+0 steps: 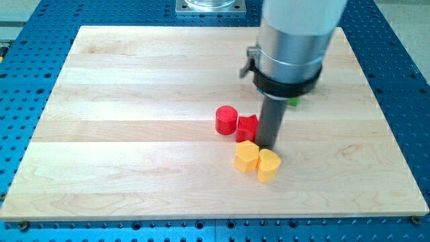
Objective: Push both the red blocks to the center right side of the board
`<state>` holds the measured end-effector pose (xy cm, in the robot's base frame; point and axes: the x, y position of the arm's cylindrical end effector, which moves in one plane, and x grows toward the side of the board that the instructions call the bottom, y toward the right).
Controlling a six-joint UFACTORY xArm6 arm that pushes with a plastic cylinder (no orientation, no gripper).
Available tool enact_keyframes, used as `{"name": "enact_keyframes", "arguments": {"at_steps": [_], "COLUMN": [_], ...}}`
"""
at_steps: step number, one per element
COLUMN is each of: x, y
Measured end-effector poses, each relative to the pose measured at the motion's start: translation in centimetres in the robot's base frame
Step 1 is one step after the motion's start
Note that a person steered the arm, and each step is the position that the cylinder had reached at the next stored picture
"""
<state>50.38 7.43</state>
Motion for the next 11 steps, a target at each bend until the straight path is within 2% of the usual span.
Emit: {"name": "enact_keyframes", "arguments": {"at_steps": [2,4,8,9,11], "x": [-5.1,-5.0,-6.3,-6.9,-5.7], "y": [-1.4,-2.2,-23.2,-26.7,-27.3]}}
